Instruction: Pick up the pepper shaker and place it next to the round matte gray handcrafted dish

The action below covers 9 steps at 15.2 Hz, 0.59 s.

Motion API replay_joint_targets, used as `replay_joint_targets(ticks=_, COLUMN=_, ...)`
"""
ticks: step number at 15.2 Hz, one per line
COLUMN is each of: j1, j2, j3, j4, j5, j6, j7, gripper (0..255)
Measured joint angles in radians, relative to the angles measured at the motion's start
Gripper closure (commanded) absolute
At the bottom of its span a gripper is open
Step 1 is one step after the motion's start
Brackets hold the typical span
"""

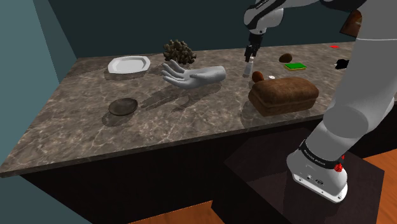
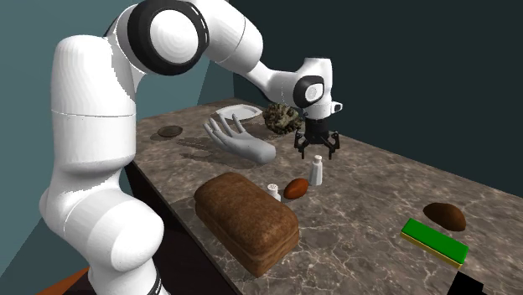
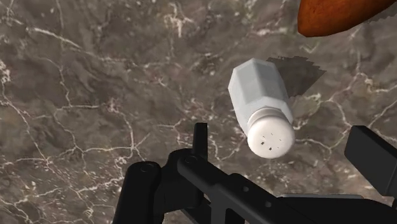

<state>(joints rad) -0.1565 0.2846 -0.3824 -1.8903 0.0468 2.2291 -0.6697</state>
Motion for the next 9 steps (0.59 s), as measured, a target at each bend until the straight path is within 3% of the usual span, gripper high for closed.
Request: replay_joint_targets(ticks=9, j1=-0.009, j2=0.038, j3=0.006, j4=-0.012, j5=0.018, j6=0.049, j7=-0.013, gripper=0)
